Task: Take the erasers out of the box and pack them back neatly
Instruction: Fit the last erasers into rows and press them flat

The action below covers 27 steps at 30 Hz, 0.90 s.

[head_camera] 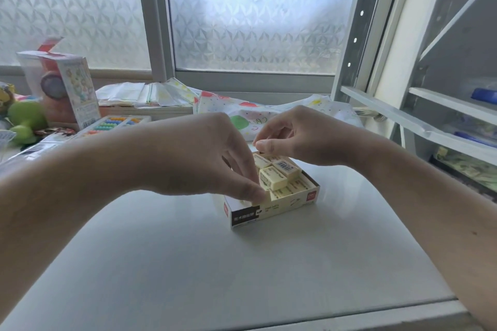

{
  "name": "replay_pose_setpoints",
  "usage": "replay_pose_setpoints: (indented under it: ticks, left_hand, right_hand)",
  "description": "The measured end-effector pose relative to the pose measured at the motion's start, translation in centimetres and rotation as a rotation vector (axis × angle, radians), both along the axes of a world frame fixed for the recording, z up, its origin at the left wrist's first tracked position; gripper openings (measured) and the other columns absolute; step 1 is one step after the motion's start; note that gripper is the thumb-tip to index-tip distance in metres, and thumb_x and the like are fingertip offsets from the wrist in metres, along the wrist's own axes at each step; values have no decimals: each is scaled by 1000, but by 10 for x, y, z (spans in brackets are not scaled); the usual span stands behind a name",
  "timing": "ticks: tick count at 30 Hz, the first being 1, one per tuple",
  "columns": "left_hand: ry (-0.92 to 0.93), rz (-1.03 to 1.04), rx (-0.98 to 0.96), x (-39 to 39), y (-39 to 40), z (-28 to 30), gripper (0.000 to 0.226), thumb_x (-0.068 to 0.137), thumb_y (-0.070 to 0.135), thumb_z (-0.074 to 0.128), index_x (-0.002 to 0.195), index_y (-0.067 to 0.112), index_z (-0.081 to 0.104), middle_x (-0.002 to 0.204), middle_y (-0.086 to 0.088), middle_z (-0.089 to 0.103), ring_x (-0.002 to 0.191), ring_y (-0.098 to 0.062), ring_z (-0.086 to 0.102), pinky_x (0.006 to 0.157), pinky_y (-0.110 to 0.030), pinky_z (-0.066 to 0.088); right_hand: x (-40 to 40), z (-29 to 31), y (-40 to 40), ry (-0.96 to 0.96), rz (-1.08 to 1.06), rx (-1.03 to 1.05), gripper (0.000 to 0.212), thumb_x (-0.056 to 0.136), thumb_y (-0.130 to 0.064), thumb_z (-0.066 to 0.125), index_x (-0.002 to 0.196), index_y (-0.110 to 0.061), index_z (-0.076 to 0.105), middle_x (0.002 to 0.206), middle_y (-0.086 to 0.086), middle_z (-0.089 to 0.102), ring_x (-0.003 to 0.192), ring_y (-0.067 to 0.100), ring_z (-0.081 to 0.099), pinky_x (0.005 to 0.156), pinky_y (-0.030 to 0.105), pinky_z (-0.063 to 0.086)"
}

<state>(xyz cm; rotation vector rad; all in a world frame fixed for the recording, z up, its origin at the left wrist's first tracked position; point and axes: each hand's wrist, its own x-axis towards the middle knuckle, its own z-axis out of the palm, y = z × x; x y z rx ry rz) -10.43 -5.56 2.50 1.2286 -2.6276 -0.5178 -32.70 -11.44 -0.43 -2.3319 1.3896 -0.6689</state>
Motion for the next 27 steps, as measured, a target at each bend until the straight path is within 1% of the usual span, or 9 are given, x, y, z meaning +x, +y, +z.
replay_pose_setpoints:
  ticks: [3,7,9,12,14,16,18,23,27]
  left_hand:
    - [-23,10,-23,1,-1,-1,14,75,62,72,83,51,75,83,36,70,74,15,62,59,-14,42]
    - [-54,55,-50,-1,0,-2,15,72,66,72,81,55,74,77,36,67,66,17,58,46,-4,36]
    - [-41,77,-54,-2,0,-4,16,68,68,73,81,57,73,79,24,70,65,12,58,48,-9,37]
    - [30,62,-12,-4,-3,-9,16,67,60,80,79,50,76,71,29,68,64,13,59,49,-7,39]
    - [85,39,45,-4,-5,-10,16,67,51,85,79,42,79,69,27,71,66,8,65,57,-9,48]
    - [100,32,81,-1,-8,-8,16,65,46,87,78,39,80,79,18,77,77,-1,73,83,-35,59]
    - [92,26,98,3,-10,-6,12,68,37,88,77,38,81,85,15,79,84,-5,75,92,-43,57]
    - [-23,11,-16,-5,-7,-13,8,75,42,83,75,46,76,86,9,75,80,-27,72,71,-45,61]
    - [-35,27,-120,-6,-4,-14,13,70,46,85,76,47,73,86,17,68,78,-6,66,65,-32,56]
  right_hand:
    - [0,0,0,5,6,-3,16,94,-39,70,99,-28,80,90,-7,80,84,7,75,88,37,61]
    - [-1,0,-1,2,10,-4,15,94,-40,71,99,-29,80,88,-9,80,82,3,74,83,30,60]
    - [-1,0,-1,2,11,-4,15,94,-39,71,99,-29,80,88,-10,80,82,3,74,83,29,60]
    - [-1,0,-2,4,11,-2,15,94,-39,71,99,-29,80,89,-9,80,82,3,74,84,31,61]
    - [-1,-1,-2,8,12,-4,16,94,-39,70,99,-29,80,89,-10,80,82,3,74,83,29,60]
    - [-2,-1,-3,9,11,-3,16,94,-40,70,99,-29,80,88,-11,80,81,1,74,80,25,59]
    - [-2,-1,-2,8,12,-3,16,94,-40,70,99,-29,80,87,-12,80,80,0,73,77,22,57]
    - [-1,-1,-2,14,11,-1,15,94,-40,70,99,-30,80,87,-10,80,81,2,73,81,27,59]
    - [-1,0,-2,17,14,-2,15,94,-39,70,99,-29,80,89,-8,80,83,5,74,85,33,61]
